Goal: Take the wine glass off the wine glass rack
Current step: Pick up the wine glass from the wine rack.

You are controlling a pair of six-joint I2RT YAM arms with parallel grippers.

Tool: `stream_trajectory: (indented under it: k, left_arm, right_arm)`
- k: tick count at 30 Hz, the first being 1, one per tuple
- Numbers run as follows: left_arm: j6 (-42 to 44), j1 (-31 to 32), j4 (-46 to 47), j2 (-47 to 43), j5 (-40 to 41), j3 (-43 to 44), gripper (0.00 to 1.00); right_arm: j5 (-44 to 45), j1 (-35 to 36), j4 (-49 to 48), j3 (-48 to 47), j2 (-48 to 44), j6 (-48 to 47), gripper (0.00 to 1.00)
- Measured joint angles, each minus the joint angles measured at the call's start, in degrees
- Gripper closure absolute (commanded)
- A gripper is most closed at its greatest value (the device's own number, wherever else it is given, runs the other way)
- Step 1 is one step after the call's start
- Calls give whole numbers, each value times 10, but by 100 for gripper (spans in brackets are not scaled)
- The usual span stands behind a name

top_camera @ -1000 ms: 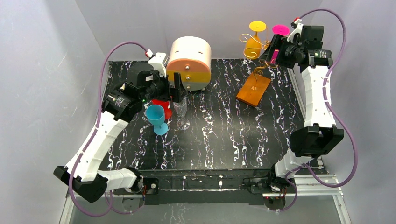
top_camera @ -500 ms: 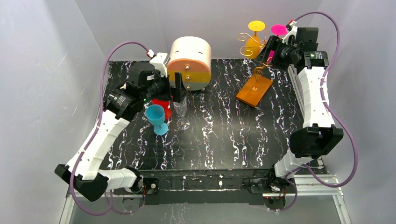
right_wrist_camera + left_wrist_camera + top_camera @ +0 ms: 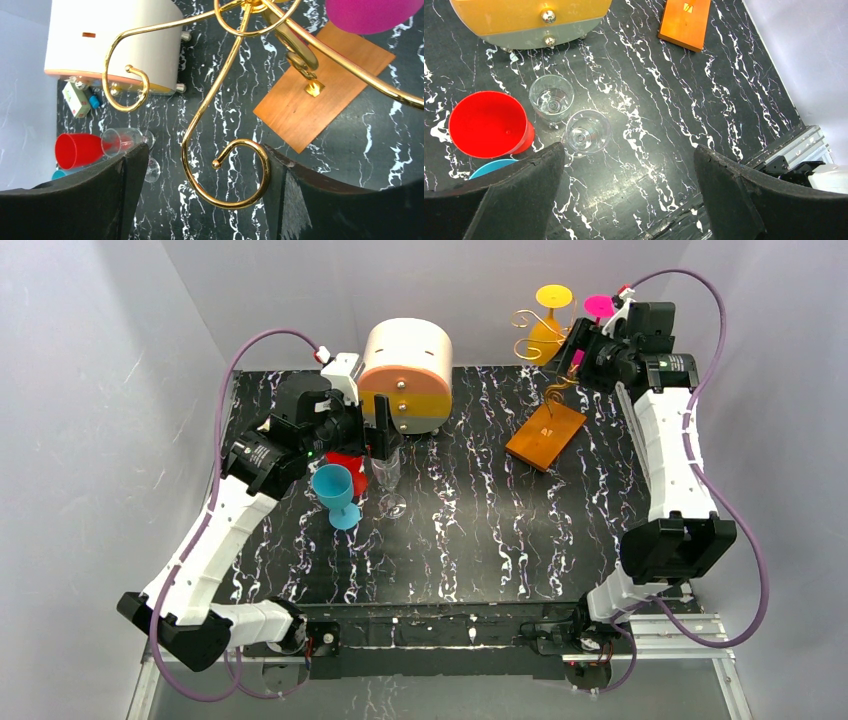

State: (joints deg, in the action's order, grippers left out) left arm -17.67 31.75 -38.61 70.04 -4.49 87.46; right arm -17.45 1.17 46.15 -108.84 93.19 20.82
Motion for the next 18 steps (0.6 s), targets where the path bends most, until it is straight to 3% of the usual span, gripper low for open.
stream_trajectory:
  k: [11, 18]
  left_arm:
    - [0, 0, 0, 0, -3, 0, 2]
    - [0, 0, 0, 2, -7, 0, 2]
  right_arm:
    - [31, 0, -13, 37, -25, 16, 17]
    - [3, 0, -20, 74, -59, 17, 15]
